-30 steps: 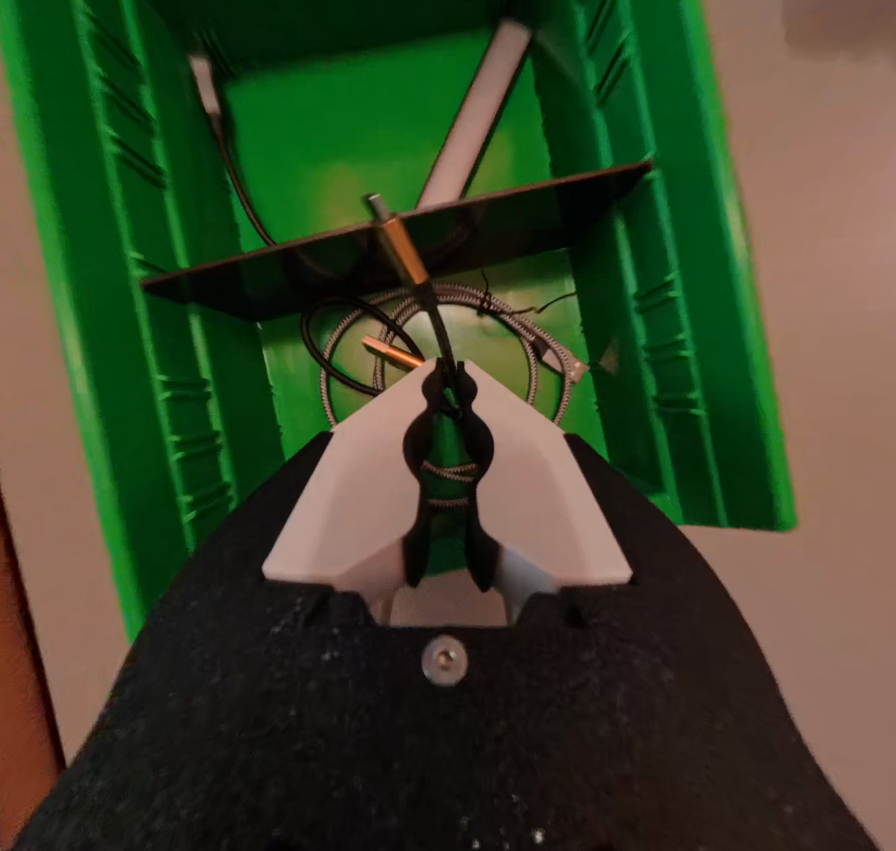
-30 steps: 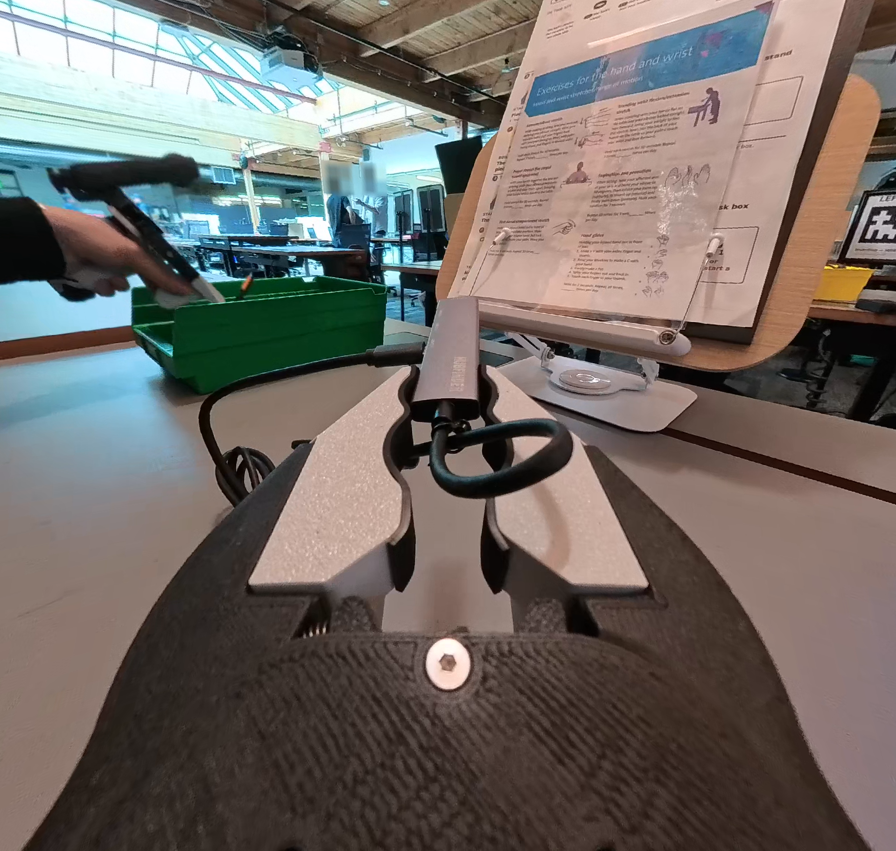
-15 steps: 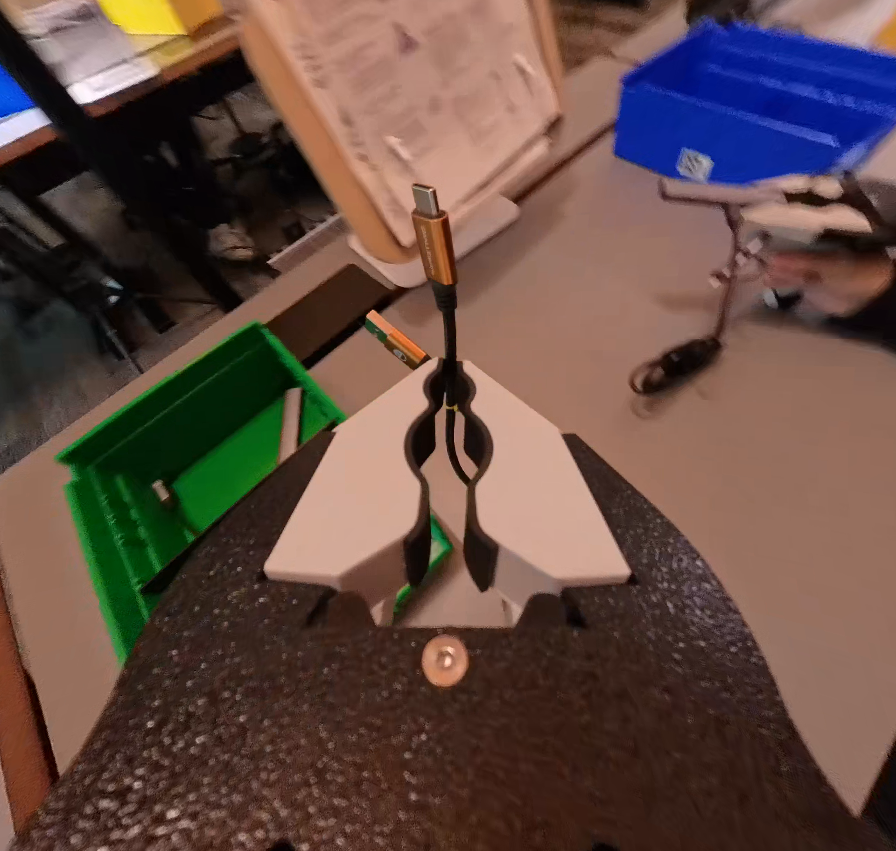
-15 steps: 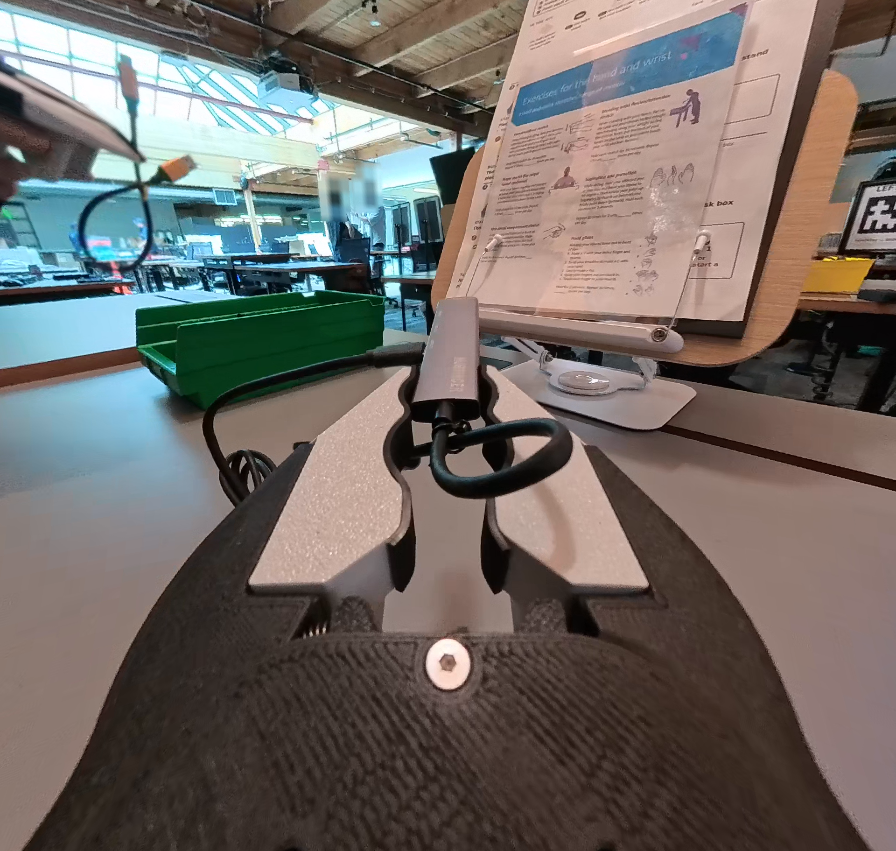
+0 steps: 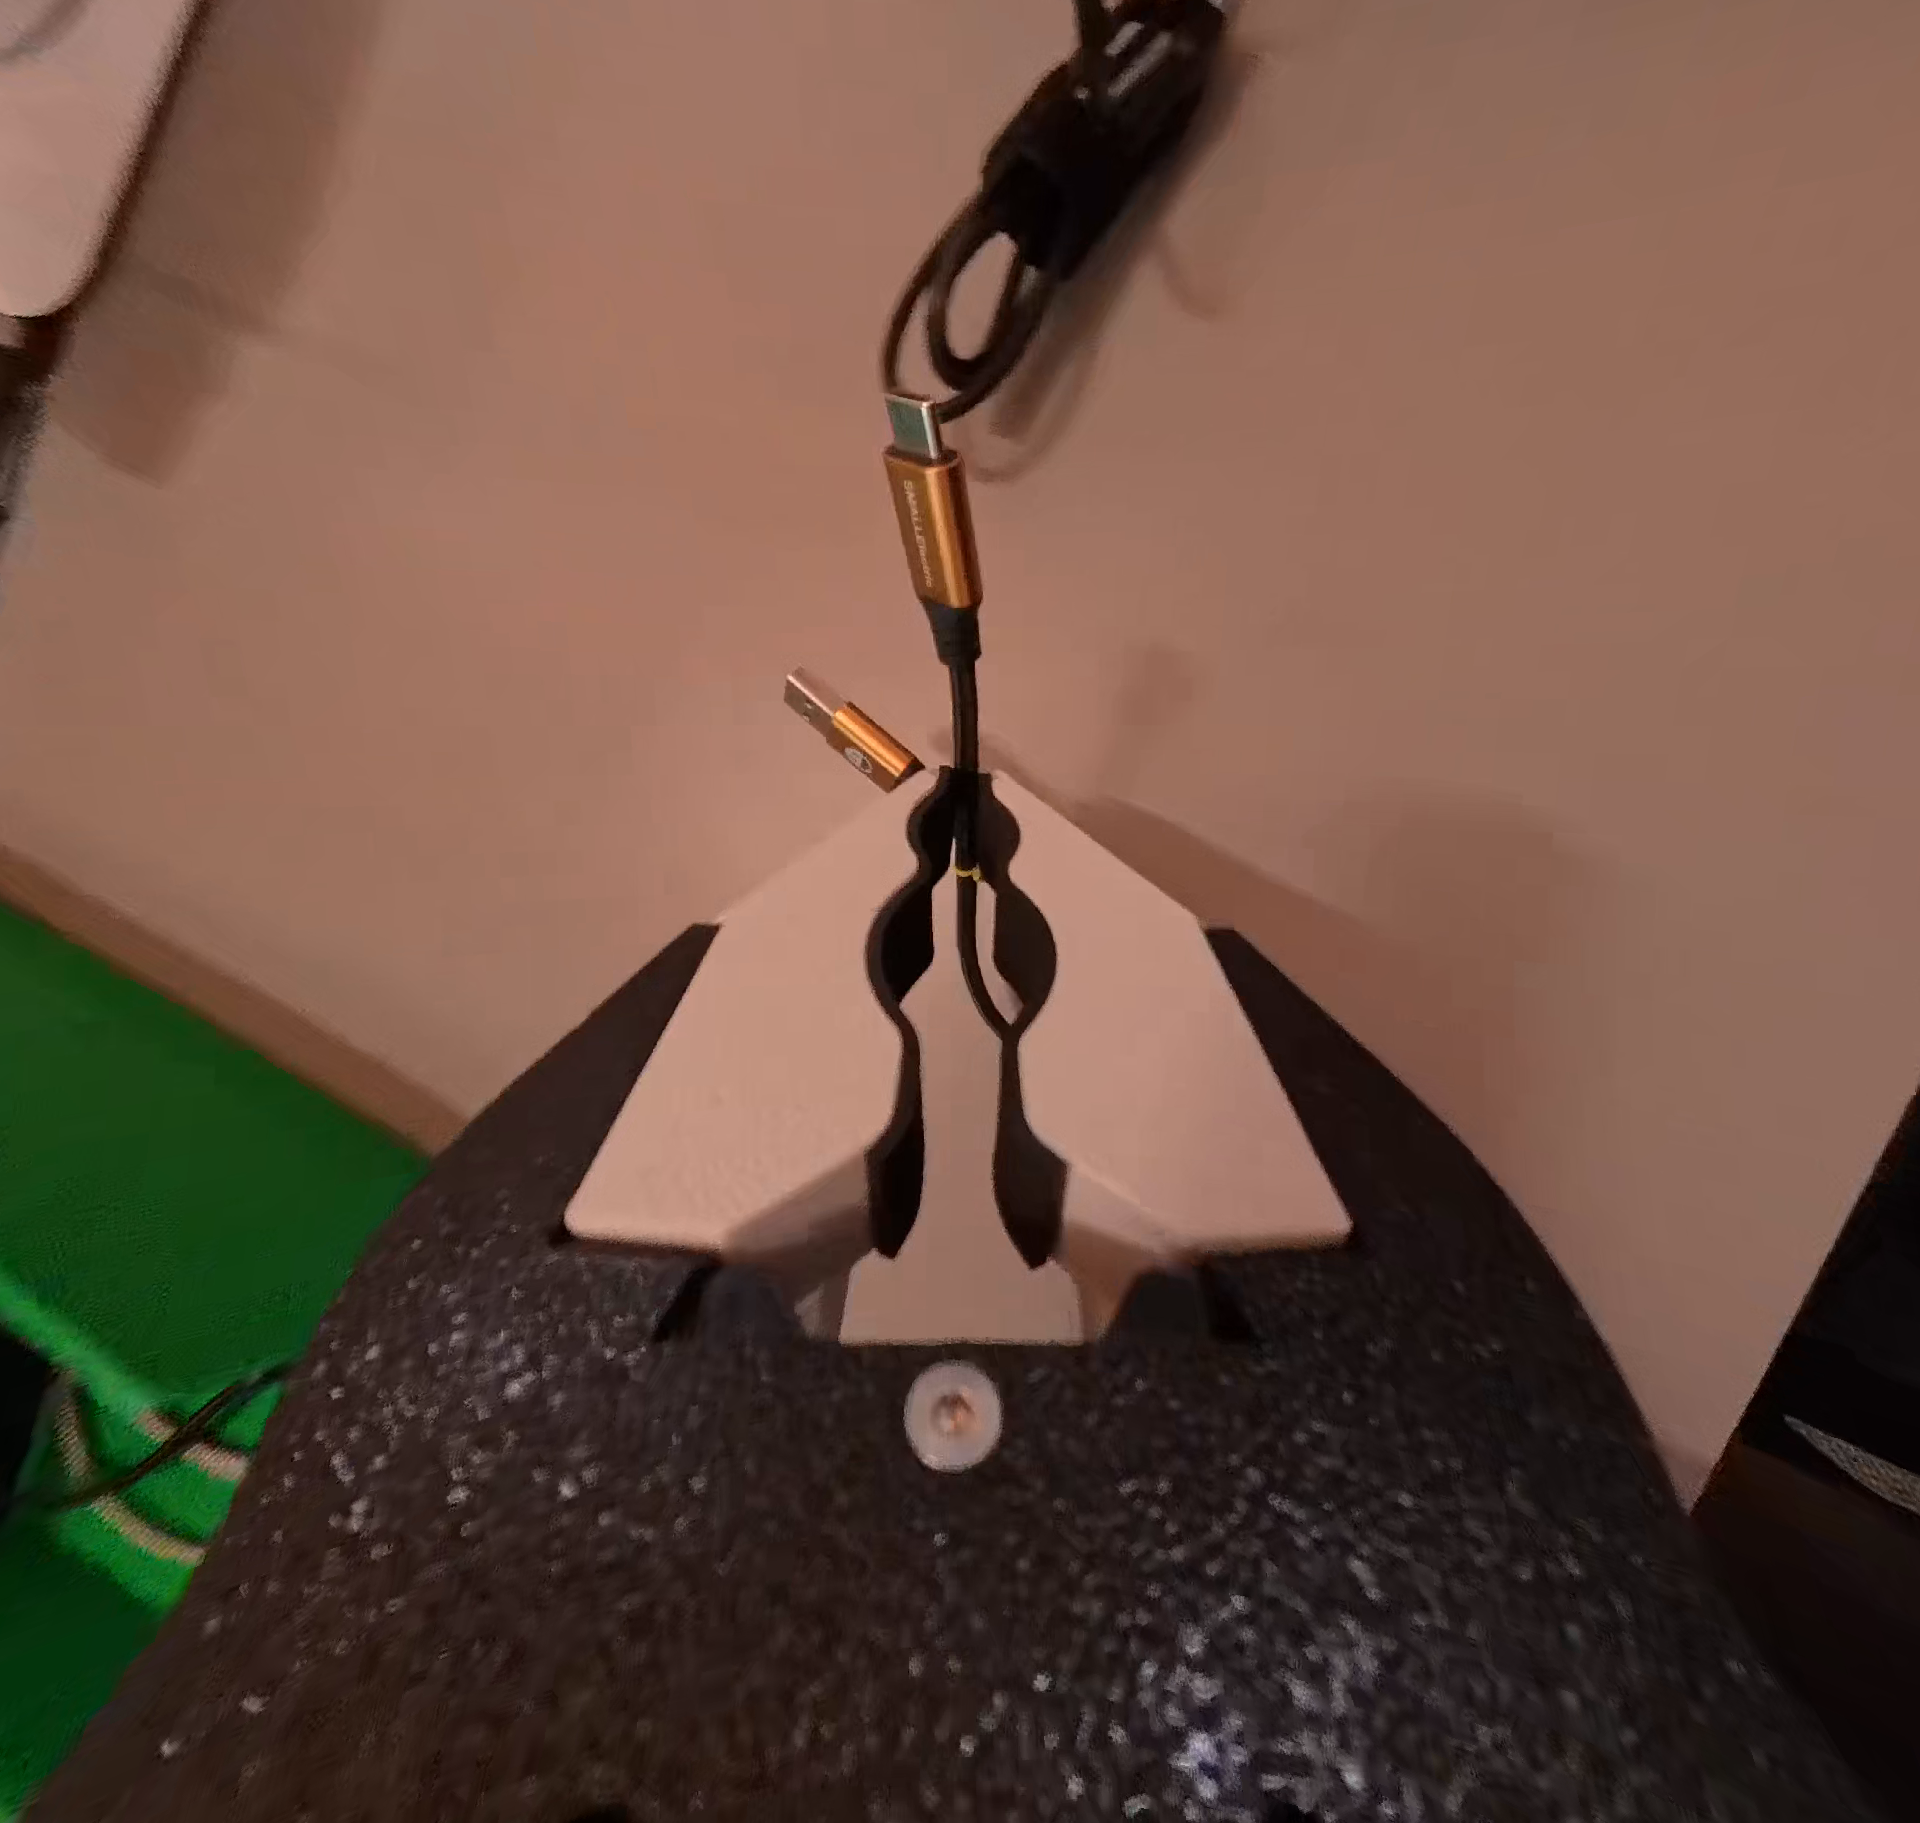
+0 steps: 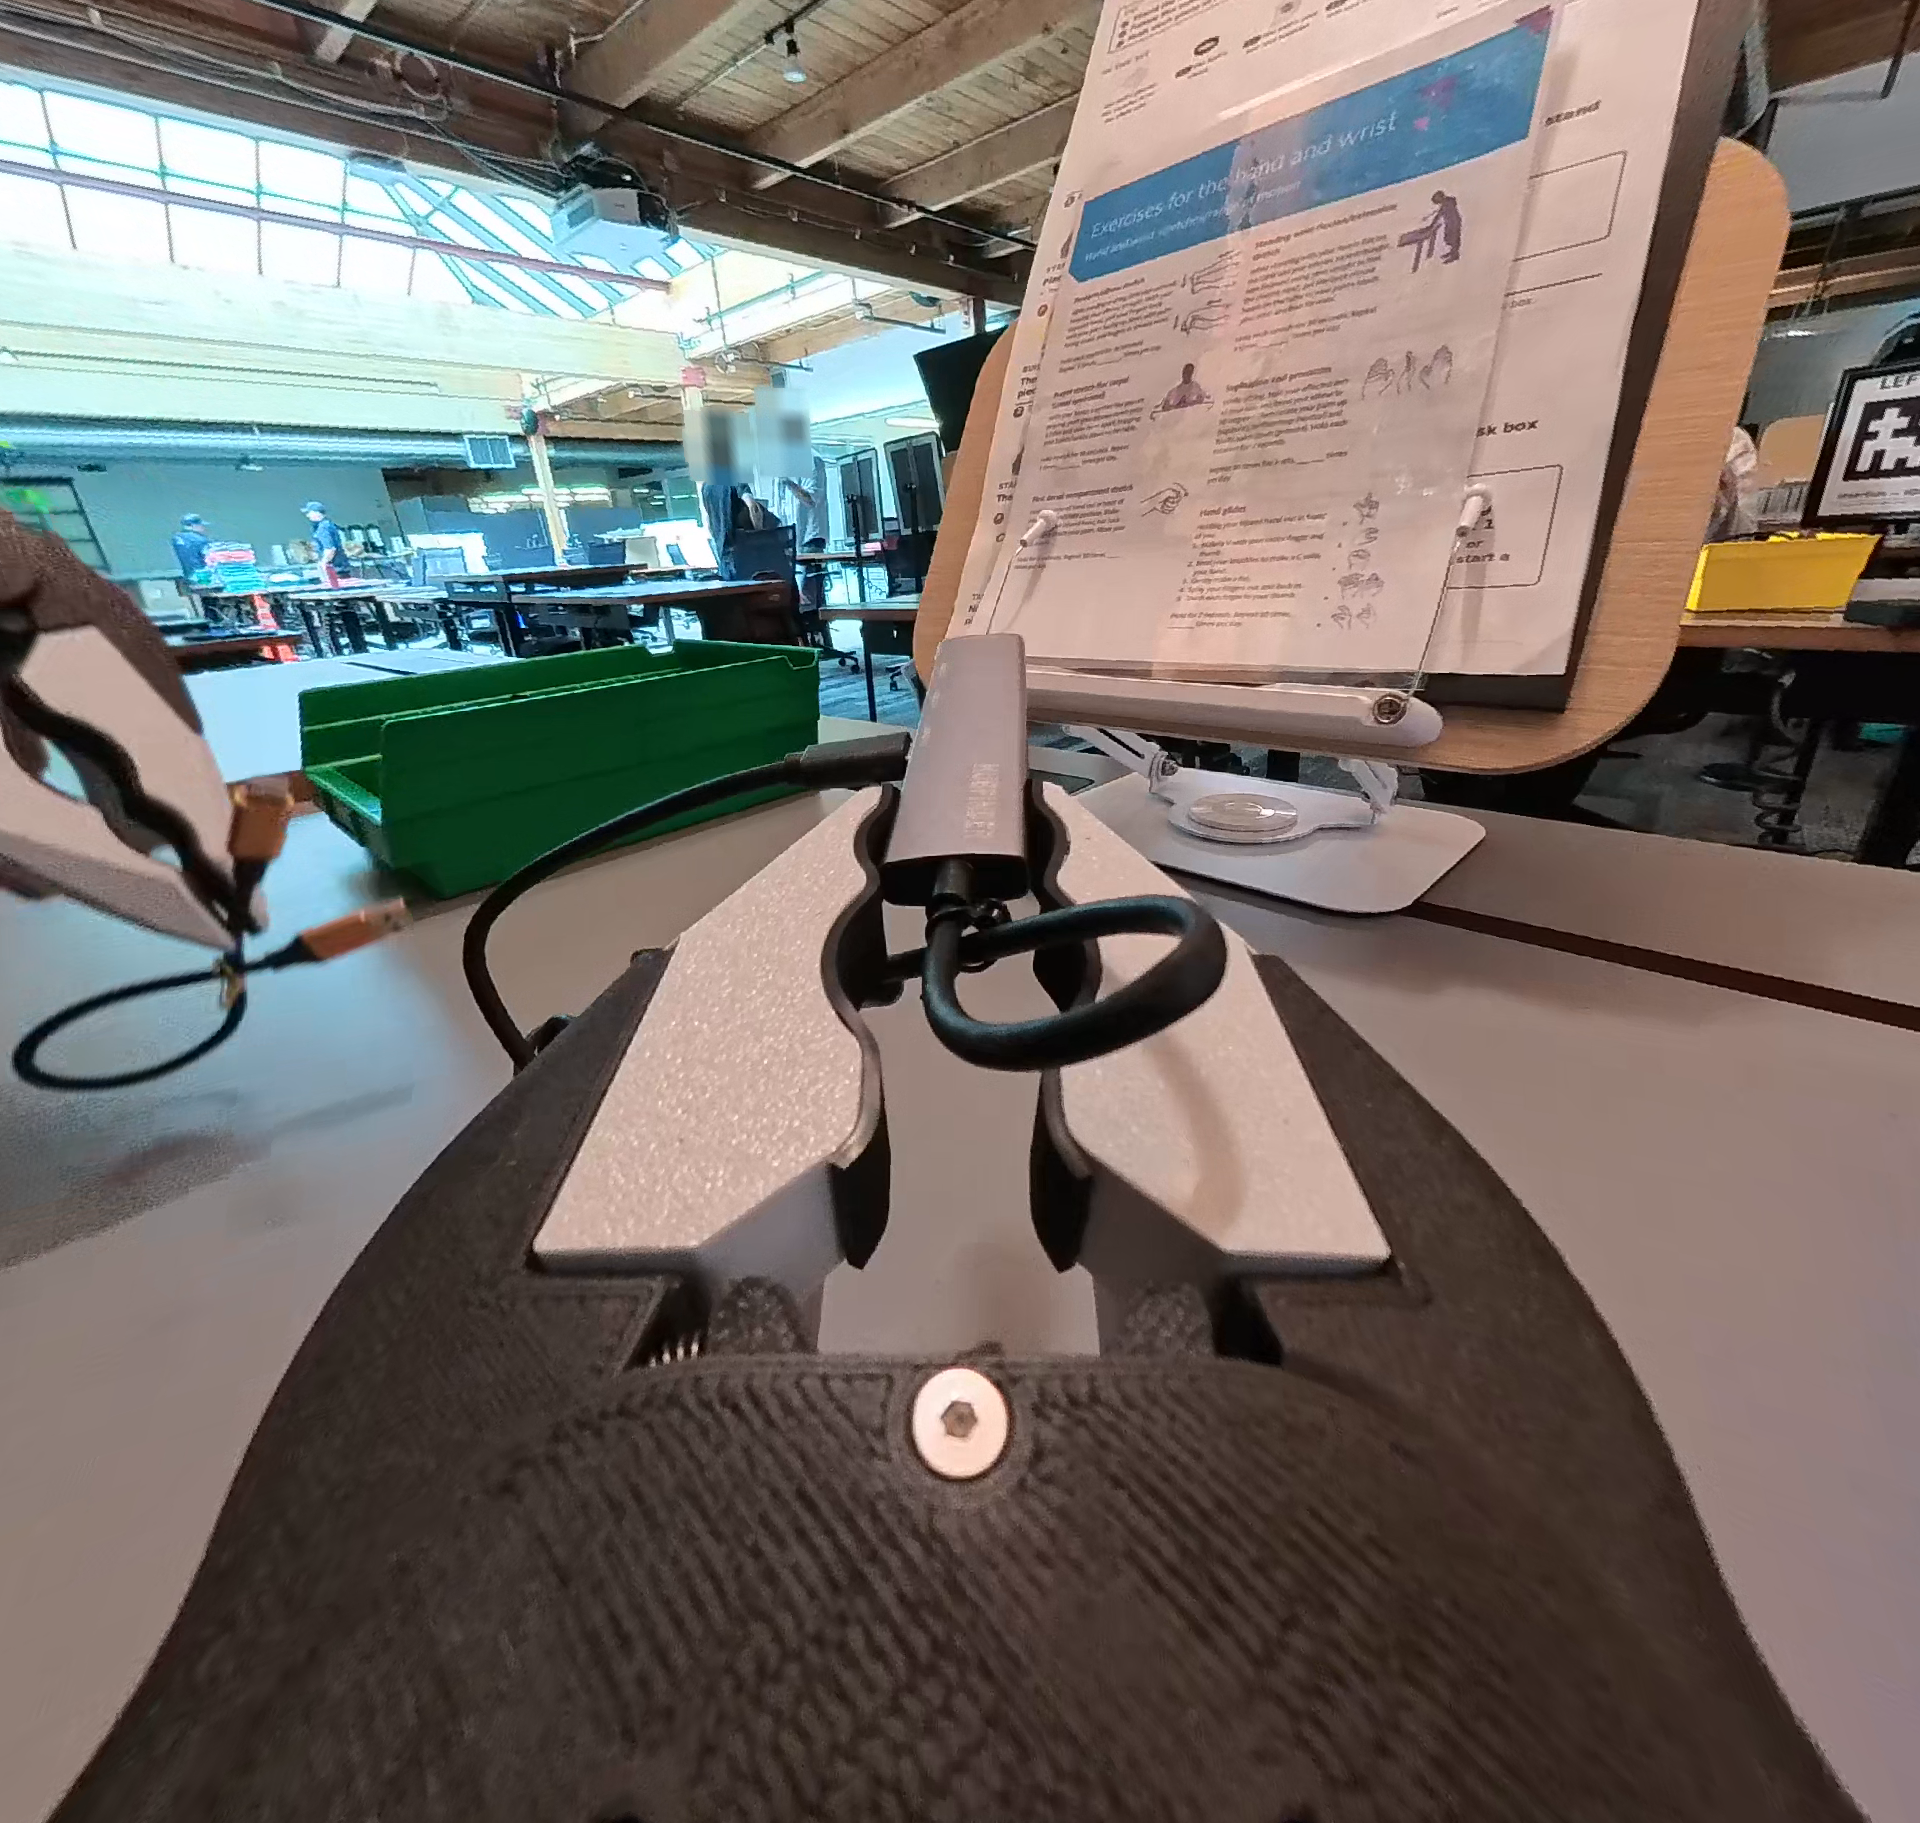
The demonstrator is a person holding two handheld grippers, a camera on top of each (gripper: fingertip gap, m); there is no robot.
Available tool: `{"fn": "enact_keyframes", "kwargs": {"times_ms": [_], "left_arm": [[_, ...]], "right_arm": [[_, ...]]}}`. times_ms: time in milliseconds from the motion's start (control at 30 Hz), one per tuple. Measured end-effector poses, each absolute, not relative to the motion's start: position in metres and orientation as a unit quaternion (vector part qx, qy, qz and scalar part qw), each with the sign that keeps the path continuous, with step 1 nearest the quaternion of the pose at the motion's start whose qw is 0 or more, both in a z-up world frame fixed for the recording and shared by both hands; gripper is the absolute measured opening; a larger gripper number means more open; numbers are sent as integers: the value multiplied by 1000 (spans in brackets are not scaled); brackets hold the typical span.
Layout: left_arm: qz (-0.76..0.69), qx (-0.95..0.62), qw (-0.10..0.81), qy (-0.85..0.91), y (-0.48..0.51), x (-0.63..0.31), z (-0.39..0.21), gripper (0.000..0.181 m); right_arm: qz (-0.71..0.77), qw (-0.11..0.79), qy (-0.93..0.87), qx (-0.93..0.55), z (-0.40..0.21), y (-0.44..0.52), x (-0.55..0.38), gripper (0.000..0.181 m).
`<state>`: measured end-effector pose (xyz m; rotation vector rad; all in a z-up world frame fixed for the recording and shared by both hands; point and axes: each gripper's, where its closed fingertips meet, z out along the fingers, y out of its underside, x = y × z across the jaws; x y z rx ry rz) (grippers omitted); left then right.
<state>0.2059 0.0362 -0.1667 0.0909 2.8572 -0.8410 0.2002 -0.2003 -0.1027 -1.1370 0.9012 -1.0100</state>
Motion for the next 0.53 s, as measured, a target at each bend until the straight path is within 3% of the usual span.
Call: {"fn": "enact_keyframes", "kwargs": {"times_ms": [33, 300, 533], "left_arm": [[-278, 34, 72, 957, 32, 200, -174, 1], [-281, 49, -34, 958, 3, 165, -226, 1], [-324, 52, -74, 942, -13, 150, -225, 8]], "right_arm": [[-442, 634, 393, -498, -103, -200, 200, 23], [-439, 636, 392, -499, -103, -200, 200, 23], [-438, 635, 391, -502, -103, -200, 201, 23]]}}
